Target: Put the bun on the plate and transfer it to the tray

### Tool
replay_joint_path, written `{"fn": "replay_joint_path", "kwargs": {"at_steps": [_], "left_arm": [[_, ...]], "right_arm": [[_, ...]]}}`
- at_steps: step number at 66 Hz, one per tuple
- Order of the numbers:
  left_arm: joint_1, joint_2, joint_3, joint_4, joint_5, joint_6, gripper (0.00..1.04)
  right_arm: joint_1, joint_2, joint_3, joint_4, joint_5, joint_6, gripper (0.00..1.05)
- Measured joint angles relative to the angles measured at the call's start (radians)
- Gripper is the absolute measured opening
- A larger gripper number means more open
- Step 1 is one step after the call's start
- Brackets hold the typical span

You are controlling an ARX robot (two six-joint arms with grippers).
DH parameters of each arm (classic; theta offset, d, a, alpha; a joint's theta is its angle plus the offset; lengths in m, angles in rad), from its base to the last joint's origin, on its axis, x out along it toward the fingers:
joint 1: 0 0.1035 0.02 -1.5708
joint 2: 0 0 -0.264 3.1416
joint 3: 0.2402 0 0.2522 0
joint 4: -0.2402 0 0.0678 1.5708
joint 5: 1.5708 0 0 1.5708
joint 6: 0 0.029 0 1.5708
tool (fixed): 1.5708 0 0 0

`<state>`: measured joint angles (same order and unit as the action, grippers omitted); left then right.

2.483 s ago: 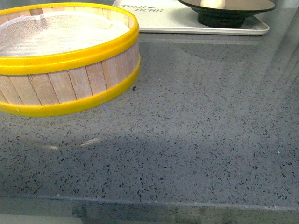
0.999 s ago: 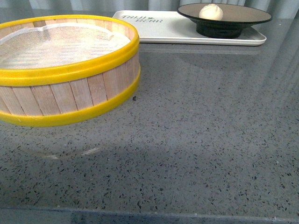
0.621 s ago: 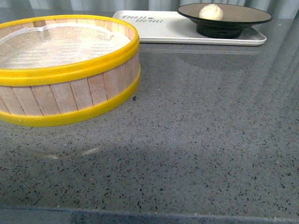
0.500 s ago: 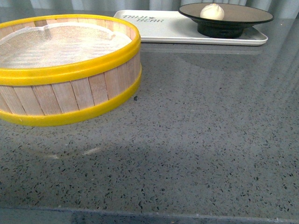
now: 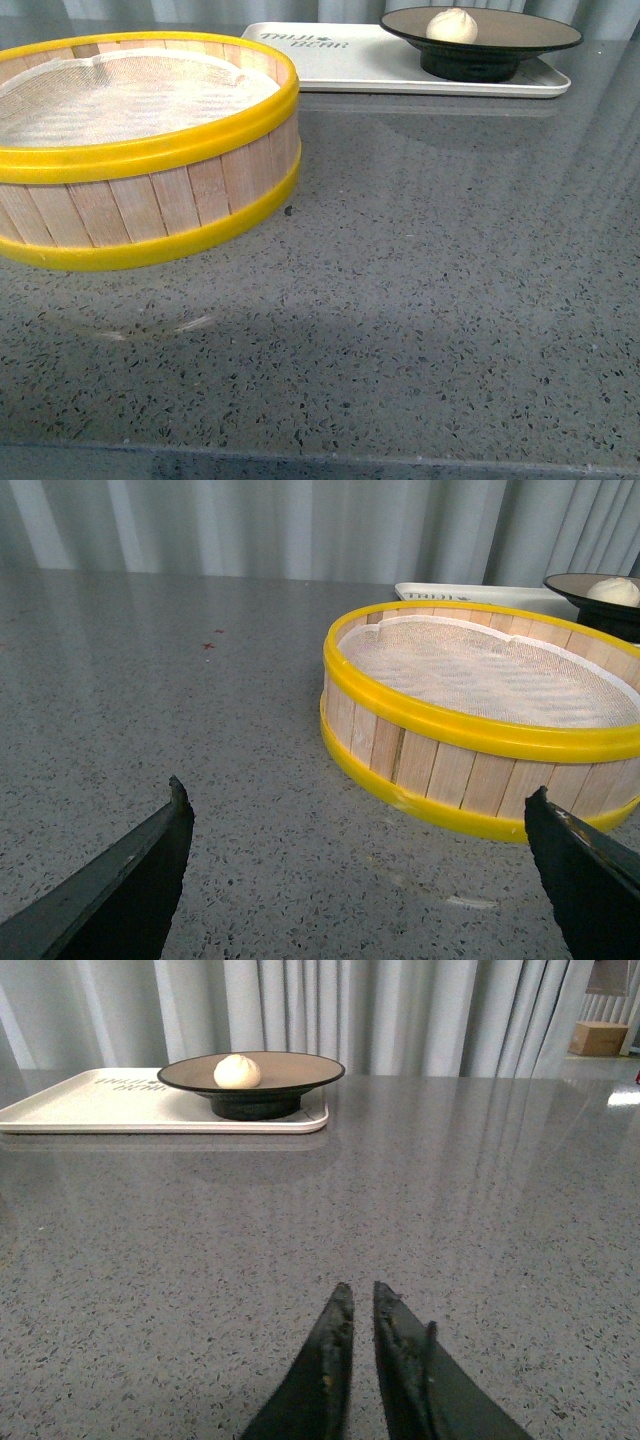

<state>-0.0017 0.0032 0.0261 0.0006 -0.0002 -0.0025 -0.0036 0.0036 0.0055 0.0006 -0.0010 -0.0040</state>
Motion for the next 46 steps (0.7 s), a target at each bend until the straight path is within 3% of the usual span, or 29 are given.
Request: {"fn": "replay_joint_path", "kwargs": {"at_steps": [23,46], "left_arm": [[0.0,0.0,0.0,0.0,0.0,0.0,0.98],[0.0,0.0,0.0,0.0,0.0,0.0,0.98]], "right_arm": [[0.0,0.0,0.0,0.0,0.0,0.0,0.97],[0.0,0.0,0.0,0.0,0.0,0.001,0.96]]}}
